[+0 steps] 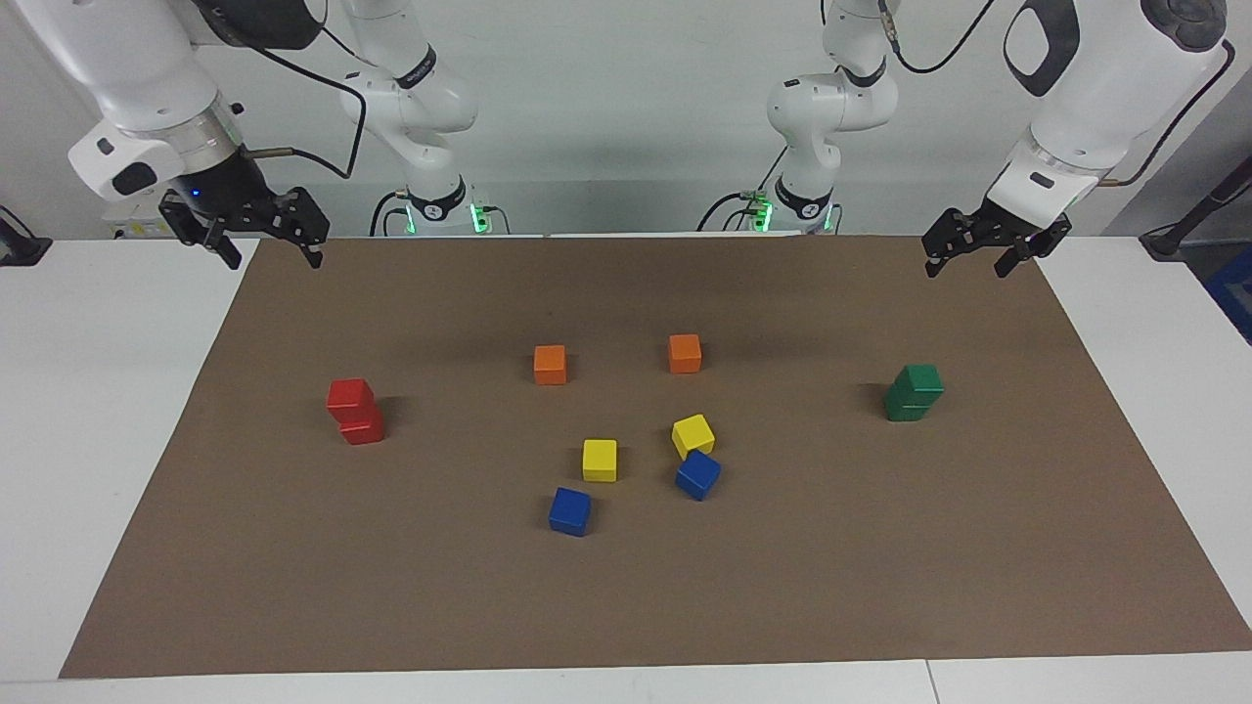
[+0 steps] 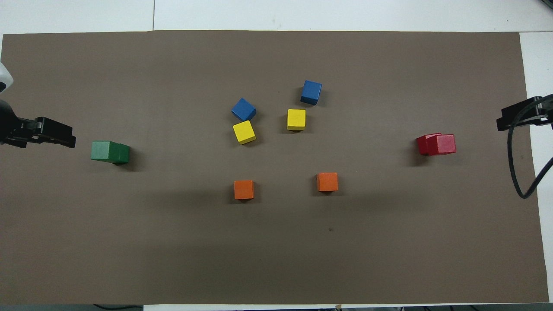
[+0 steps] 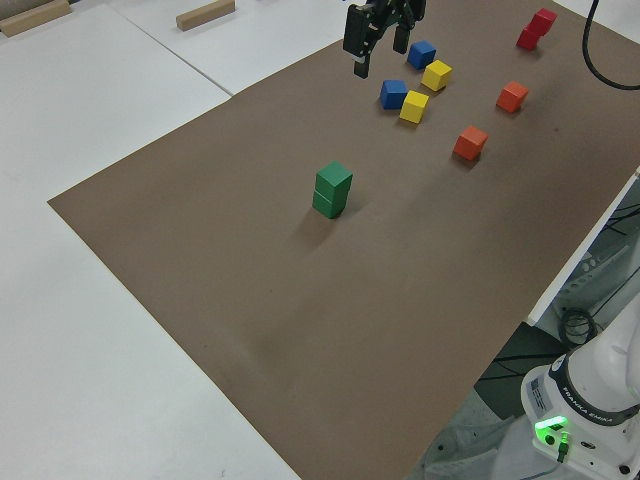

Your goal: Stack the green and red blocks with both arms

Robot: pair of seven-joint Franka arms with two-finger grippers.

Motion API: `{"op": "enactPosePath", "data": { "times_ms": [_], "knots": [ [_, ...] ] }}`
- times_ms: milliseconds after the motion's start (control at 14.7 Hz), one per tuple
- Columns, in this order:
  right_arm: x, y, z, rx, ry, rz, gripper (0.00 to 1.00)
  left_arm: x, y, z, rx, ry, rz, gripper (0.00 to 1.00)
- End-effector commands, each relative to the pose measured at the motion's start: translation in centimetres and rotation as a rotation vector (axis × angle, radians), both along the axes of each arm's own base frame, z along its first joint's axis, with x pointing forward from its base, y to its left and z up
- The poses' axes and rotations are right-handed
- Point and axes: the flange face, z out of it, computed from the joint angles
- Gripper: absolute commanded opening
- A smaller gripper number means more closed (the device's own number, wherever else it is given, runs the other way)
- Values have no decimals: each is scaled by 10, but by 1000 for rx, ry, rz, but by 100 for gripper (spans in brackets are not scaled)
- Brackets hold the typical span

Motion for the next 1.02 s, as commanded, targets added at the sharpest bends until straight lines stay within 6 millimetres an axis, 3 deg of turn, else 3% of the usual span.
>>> {"op": "enactPosePath", "data": {
  "times_ms": [0, 68, 273, 614, 955],
  "knots": [
    [-9, 0, 6, 16, 17, -7, 100, -4, -2, 6, 3, 5, 10, 100],
    [-12, 8, 9, 16, 17, 8, 100, -4, -2, 6, 3, 5, 10, 100],
    [-18, -10, 9, 19, 30, -25, 100, -4, -2, 6, 3, 5, 10, 100],
    [-29, -11, -10, 19, 87, -26, 100, -4, -2, 6, 3, 5, 10, 100],
    [-32, -10, -10, 25, 107, -41, 100, -4, -2, 6, 3, 5, 10, 100]
  ]
}}
